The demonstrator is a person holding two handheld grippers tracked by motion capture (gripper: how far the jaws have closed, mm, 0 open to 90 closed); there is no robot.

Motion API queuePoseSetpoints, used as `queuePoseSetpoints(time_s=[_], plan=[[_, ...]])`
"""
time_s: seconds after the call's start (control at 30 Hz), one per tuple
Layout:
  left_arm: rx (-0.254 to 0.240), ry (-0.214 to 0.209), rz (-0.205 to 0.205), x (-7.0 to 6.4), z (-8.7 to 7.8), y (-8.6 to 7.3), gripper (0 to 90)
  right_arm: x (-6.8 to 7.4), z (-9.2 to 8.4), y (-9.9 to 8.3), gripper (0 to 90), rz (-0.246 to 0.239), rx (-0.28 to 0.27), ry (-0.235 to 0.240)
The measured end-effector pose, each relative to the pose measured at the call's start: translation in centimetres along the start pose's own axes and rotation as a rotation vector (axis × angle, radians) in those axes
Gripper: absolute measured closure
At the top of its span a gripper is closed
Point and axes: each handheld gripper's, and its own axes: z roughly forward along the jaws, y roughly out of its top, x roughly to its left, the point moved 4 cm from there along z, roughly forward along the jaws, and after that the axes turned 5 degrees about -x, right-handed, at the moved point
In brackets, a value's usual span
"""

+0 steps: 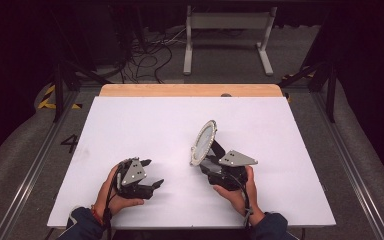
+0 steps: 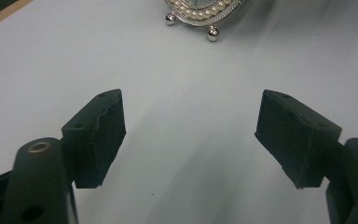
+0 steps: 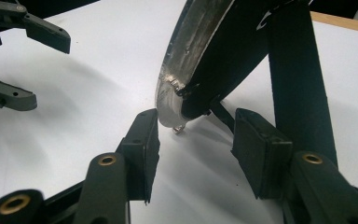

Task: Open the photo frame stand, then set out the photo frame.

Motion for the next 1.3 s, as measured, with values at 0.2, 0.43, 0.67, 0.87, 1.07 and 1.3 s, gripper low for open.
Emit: queuePoseSetpoints(time_s=[0.2, 0.43, 0.67, 0.87, 1.07, 1.3], plan=[[0.016, -0.010, 0.009, -0.2, 0.5, -0.3, 23.8, 0.8, 0.7, 0.1, 43.8, -0.007, 0.004, -0.013], [0.024, -0.014, 0.006, -0.4, 0.6, -0.4, 23.3, 1.3, 2.4, 0.7, 36.3, 0.061, -0.033, -0.101], [0.032, -0.020, 0.012, -0.5, 0.9, -0.4, 23.2, 0.8, 3.6, 0.3, 39.5, 0.127, -0.051, -0.146], [0.028, -0.016, 0.000, -0.3, 0.7, -0.4, 22.9, 0.7, 3.8, 0.3, 42.7, 0.117, -0.042, -0.165], [0.039, -0.018, 0.000, -0.2, 0.8, -0.5, 22.1, 1.0, 3.7, 0.4, 56.0, 0.096, -0.036, -0.119], [0.037, -0.014, 0.002, -0.3, 0.7, -0.5, 22.1, 0.8, 3.2, 0.2, 58.1, 0.085, -0.014, -0.080]])
